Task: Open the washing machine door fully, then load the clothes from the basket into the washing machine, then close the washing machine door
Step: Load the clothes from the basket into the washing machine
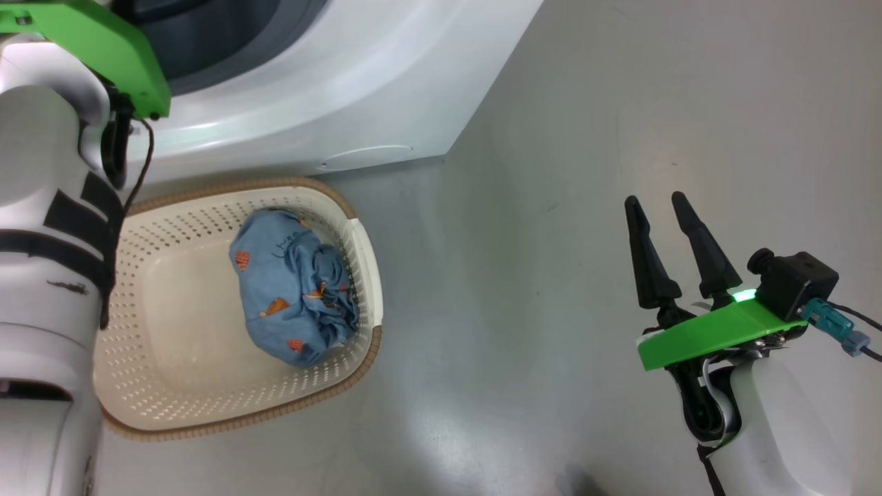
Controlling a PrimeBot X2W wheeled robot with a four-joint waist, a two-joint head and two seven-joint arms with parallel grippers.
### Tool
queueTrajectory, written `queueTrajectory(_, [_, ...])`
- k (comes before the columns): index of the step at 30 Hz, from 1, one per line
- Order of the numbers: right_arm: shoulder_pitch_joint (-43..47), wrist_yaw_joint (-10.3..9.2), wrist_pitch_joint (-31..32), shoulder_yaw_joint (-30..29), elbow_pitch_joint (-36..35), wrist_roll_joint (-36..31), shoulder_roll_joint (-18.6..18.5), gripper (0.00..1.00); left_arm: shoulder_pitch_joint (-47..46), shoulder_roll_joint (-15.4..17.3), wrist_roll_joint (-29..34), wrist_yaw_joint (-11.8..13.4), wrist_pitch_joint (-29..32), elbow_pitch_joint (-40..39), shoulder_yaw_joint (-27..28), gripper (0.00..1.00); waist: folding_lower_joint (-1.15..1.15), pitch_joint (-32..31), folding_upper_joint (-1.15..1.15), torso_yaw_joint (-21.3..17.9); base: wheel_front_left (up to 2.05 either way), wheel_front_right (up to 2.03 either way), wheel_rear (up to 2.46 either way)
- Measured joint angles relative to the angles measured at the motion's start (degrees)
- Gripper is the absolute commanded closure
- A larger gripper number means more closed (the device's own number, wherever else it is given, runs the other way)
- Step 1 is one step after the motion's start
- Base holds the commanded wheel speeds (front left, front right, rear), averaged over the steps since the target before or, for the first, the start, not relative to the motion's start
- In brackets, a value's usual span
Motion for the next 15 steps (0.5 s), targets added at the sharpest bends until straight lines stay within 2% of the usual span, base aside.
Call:
queueTrajectory(7, [-0.02, 0.00, 0.00, -0.38, -0.01, 0.00, 0.00, 0.00, -0.01, -0.40, -0.12, -0.55, -0.91, 0.31, -0.26, 0.00, 0.00, -0.33, 0.00, 0.74, 0.00, 0.00, 0.00])
queueTrajectory(15, [-0.01, 0.00, 0.00, -1.12, -0.01, -0.01, -0.51, 0.00, 0.26, -2.48, -1.99, -1.48, -3.67, -0.15, 0.11, 0.00, 0.00, -1.03, 0.00, 2.26, 0.00, 0.00, 0.00])
